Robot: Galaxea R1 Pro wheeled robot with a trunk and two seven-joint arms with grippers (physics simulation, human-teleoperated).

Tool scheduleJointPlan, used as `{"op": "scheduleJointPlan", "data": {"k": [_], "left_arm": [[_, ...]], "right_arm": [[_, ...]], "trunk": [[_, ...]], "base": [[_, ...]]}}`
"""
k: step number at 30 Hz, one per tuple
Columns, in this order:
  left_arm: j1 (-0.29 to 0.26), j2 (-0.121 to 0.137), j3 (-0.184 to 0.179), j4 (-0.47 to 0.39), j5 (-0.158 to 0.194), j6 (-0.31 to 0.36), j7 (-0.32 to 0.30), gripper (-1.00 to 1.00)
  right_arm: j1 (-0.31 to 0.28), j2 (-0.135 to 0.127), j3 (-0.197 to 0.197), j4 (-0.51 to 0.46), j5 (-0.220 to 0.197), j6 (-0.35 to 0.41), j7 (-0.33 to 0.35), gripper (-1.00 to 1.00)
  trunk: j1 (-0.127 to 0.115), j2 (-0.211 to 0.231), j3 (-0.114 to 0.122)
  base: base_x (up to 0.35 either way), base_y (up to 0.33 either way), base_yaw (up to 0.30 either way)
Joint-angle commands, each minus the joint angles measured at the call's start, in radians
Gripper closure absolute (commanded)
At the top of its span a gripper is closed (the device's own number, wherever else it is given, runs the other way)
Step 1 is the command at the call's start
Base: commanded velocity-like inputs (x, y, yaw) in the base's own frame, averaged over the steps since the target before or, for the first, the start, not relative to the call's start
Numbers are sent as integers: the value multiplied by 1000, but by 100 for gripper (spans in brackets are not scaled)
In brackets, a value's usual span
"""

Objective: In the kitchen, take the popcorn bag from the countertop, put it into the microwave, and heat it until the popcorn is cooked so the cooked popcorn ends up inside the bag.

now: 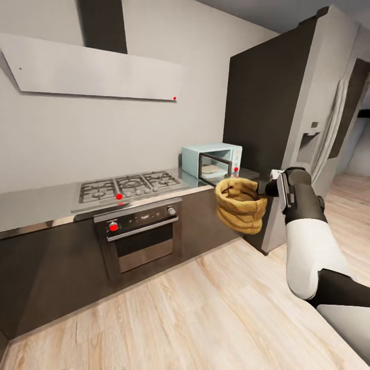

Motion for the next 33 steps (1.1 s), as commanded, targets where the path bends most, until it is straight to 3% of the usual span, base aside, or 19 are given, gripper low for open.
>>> {"op": "scheduleJointPlan", "data": {"k": [1, 10, 33], "left_arm": [[0, 0, 5, 0, -1, -2, 1, -100], [0, 2, 1, 0, -2, 0, 1, -100], [0, 2, 2, 1, 2, 11, 3, -100]], "right_arm": [[-1, 0, -2, -1, 10, 3, 11, 100], [-1, 0, -2, -1, 10, 3, 11, 100], [-1, 0, -2, -4, 11, 3, 11, 100]], "trunk": [[-1, -1, -1], [-1, -1, -1], [-1, -1, -1]], "base": [[-294, -127, -289], [51, -262, -128], [219, -274, 0]]}}
